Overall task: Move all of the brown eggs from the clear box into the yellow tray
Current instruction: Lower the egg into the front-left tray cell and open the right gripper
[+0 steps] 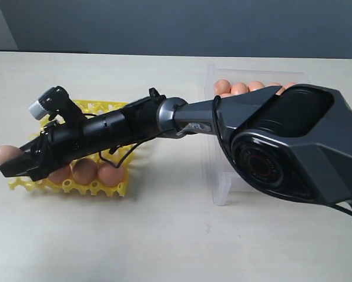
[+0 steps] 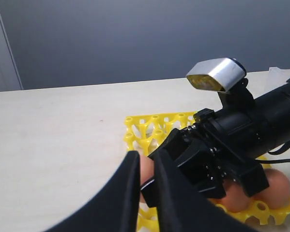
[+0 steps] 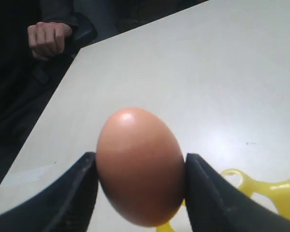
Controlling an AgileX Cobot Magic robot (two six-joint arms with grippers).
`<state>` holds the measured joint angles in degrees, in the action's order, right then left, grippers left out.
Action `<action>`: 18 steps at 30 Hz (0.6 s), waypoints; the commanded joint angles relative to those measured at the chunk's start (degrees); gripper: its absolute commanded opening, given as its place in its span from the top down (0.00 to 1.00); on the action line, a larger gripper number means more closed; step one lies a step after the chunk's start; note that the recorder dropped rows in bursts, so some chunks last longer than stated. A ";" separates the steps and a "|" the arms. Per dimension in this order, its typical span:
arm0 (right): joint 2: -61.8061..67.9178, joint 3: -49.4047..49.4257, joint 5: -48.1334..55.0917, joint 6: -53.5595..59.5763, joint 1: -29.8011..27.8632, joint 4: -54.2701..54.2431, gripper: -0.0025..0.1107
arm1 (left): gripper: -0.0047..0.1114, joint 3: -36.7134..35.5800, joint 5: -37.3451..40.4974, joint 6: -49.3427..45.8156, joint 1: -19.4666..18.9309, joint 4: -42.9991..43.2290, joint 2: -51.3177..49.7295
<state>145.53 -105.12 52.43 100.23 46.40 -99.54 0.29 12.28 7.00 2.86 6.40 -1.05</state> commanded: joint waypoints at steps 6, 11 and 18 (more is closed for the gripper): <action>-0.07 -0.30 -3.34 -1.15 -0.08 -0.41 0.97 | 0.85 -0.29 -0.36 0.05 0.10 0.11 -0.35; -0.07 -0.30 -3.61 -1.29 -0.08 -0.41 0.97 | 0.85 -0.29 -0.36 0.05 0.10 0.11 -0.35; -0.07 -0.30 -4.12 -1.29 -0.08 0.71 0.95 | 0.85 -0.29 -0.36 0.05 0.10 0.11 -0.35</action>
<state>145.63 -105.12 48.61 99.00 46.51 -99.38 0.29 12.28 7.00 2.86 6.40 -1.05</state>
